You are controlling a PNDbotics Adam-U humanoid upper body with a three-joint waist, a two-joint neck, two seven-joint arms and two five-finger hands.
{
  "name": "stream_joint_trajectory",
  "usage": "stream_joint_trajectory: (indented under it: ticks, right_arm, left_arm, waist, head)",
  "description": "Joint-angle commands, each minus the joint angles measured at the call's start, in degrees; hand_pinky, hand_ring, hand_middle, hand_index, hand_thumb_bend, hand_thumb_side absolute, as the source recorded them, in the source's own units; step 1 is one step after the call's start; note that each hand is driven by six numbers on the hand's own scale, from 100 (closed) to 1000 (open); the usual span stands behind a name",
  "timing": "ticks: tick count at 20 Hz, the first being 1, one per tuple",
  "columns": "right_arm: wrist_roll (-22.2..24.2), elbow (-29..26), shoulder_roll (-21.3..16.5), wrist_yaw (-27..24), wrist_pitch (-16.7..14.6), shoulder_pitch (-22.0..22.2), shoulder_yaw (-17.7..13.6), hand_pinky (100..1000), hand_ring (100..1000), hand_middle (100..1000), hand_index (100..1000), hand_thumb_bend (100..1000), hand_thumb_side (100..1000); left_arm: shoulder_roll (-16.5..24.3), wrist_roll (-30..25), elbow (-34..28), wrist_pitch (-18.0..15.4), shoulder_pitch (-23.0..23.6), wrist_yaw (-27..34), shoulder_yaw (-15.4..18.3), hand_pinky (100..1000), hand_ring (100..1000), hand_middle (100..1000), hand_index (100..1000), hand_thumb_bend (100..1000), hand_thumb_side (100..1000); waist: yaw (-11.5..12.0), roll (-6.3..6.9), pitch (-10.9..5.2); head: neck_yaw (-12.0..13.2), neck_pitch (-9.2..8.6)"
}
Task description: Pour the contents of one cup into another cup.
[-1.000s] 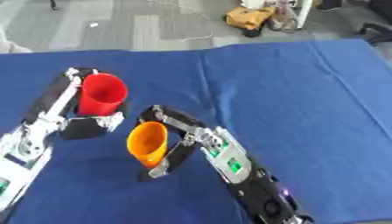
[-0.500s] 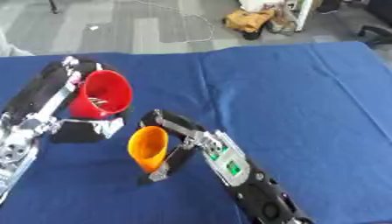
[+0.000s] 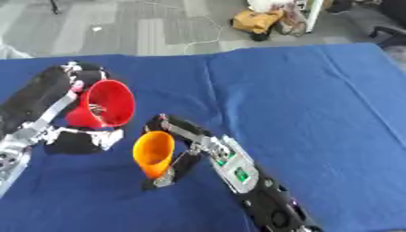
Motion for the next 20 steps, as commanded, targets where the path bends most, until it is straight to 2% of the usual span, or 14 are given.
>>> stream_joint_trajectory:
  ticks: [1, 20]
  right_arm:
    - [-0.2, -0.6, 0.2, 0.4, 0.2, -0.9, -0.3, 551, 198, 299, 372, 630, 100]
    - [0.1, -0.1, 0.4, 1.3, 0.2, -0.9, -0.2, 550, 195, 306, 368, 636, 100]
  left_arm:
    - [1.8, -0.8, -1.0, -0.8, -0.7, -1.4, 0.1, 100, 274, 261, 711, 100, 122]
    - [1.2, -4.4, -0.3, -3.2, -1.3, -5.7, -0.7, 100, 261, 250, 705, 100, 109]
  waist:
    - [0.0, 0.24, -0.99]
    - [0.0, 0.11, -1.04]
  head:
    - [0.0, -0.61]
    - [0.0, -0.75]
